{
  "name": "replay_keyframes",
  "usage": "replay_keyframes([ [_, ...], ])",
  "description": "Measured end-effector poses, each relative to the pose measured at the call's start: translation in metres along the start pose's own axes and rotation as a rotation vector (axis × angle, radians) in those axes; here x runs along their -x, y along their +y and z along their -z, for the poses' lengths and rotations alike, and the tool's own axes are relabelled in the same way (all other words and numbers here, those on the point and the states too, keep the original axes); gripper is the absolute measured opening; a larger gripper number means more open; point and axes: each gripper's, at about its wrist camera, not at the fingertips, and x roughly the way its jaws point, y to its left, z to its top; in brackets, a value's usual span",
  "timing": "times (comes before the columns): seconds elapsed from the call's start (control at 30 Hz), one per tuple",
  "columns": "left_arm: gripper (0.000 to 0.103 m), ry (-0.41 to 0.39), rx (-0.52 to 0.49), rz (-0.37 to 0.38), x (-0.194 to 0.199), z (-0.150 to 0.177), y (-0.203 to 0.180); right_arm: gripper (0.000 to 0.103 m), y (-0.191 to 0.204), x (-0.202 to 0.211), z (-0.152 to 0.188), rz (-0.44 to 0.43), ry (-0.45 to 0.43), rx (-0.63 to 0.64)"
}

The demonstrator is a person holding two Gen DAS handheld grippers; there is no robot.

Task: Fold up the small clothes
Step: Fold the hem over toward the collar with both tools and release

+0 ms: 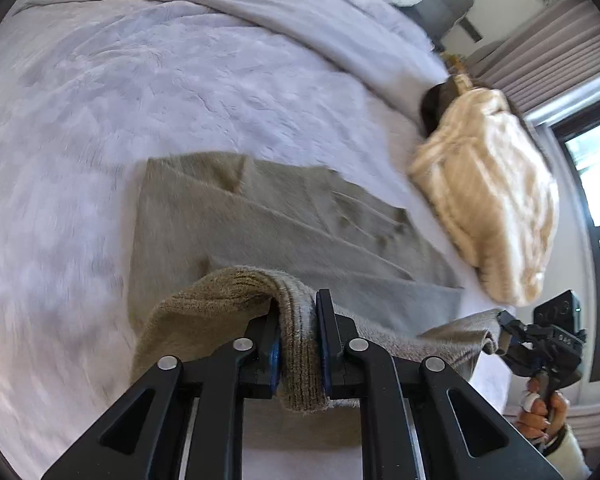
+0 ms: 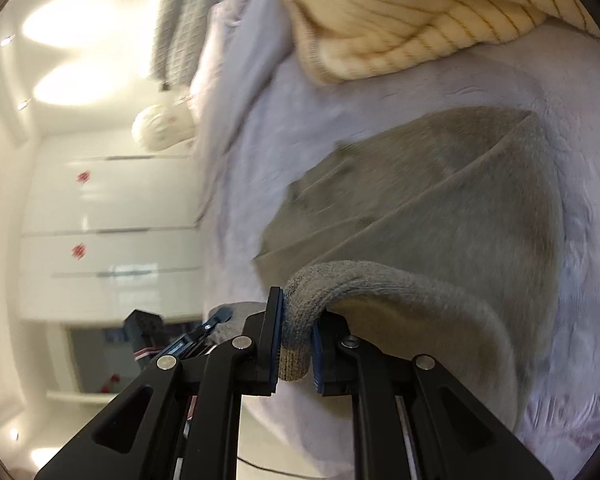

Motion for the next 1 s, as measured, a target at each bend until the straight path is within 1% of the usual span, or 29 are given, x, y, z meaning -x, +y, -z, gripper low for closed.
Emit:
replay_keyframes([
  [0.03, 0.016, 0.012, -0.009, -0.021, -0.009, -0.007, 0.003, 0.014, -0.004, -0.006, -0.004, 0.018, -0.010, -0.019],
  [0.1, 0.016, 0.047, -0.024, -0.033, -0.026, -0.020, 0.011, 0.014, -0.011, -0.014, -0.008, 0.042, -0.030, -0.047],
  [0.13, 0.020, 0.074, -0.029, -0.036, -0.035, -0.025, 0.014, 0.014, -0.015, -0.019, -0.010, 0.058, -0.044, -0.069],
  [0.2, 0.031, 0.125, -0.033, -0.047, -0.051, -0.032, 0.022, 0.015, -0.024, -0.028, -0.015, 0.070, -0.061, -0.109],
  [0.23, 0.050, 0.129, -0.031, -0.054, -0.054, -0.035, 0.024, 0.016, -0.028, -0.031, -0.017, 0.075, -0.069, -0.129],
  [0.27, 0.072, 0.114, -0.030, -0.079, -0.054, -0.038, 0.028, 0.017, -0.030, -0.032, -0.017, 0.082, -0.073, -0.139],
  [0.3, 0.079, 0.079, -0.031, -0.101, -0.050, -0.041, 0.030, 0.017, -0.031, -0.035, -0.020, 0.095, -0.077, -0.143],
  [0.33, 0.081, 0.055, -0.032, -0.102, -0.046, -0.044, 0.033, 0.018, -0.031, -0.037, -0.022, 0.112, -0.080, -0.141],
  [0.4, 0.081, 0.036, -0.019, -0.077, -0.039, -0.048, 0.040, 0.024, -0.028, -0.037, -0.027, 0.154, -0.081, -0.123],
  [0.43, 0.081, 0.033, -0.014, -0.078, -0.038, -0.050, 0.043, 0.030, -0.022, -0.034, -0.029, 0.197, -0.093, -0.084],
  [0.47, 0.081, 0.027, -0.020, -0.084, -0.036, -0.050, 0.045, 0.040, -0.018, -0.029, -0.029, 0.216, -0.101, -0.059],
  [0.5, 0.081, 0.018, -0.046, -0.099, -0.034, -0.050, 0.047, 0.046, -0.012, -0.023, -0.029, 0.241, -0.116, -0.022],
  [0.53, 0.081, 0.015, -0.064, -0.110, -0.035, -0.051, 0.047, 0.054, -0.006, -0.016, -0.030, 0.275, -0.132, 0.025],
  [0.57, 0.081, 0.014, -0.088, -0.121, -0.035, -0.051, 0.048, 0.058, 0.000, -0.009, -0.029, 0.311, -0.143, 0.065],
  [0.63, 0.081, 0.030, -0.125, -0.131, -0.042, -0.050, 0.049, 0.058, 0.008, -0.002, -0.030, 0.415, -0.146, 0.154],
  [0.7, 0.081, 0.050, -0.148, -0.139, -0.052, -0.051, 0.050, 0.058, 0.006, -0.005, -0.033, 0.490, -0.115, 0.204],
  [0.83, 0.081, 0.104, -0.162, -0.118, -0.082, -0.056, 0.045, 0.058, -0.007, -0.025, -0.036, 0.556, -0.054, 0.248],
  [0.87, 0.081, 0.112, -0.162, -0.118, -0.091, -0.057, 0.043, 0.054, -0.009, -0.031, -0.036, 0.580, -0.040, 0.258],
  [0.9, 0.081, 0.113, -0.163, -0.119, -0.097, -0.058, 0.041, 0.045, -0.010, -0.039, -0.036, 0.606, -0.030, 0.270],
  [0.93, 0.071, 0.111, -0.165, -0.123, -0.101, -0.058, 0.039, 0.024, -0.010, -0.043, -0.034, 0.641, -0.029, 0.291],
  [0.97, 0.040, 0.108, -0.171, -0.128, -0.105, -0.057, 0.037, 0.009, -0.007, -0.044, -0.032, 0.648, -0.031, 0.305],
  [1.0, 0.027, 0.117, -0.179, -0.129, -0.107, -0.057, 0.036, 0.008, 0.000, -0.042, -0.029, 0.657, -0.042, 0.323],
])
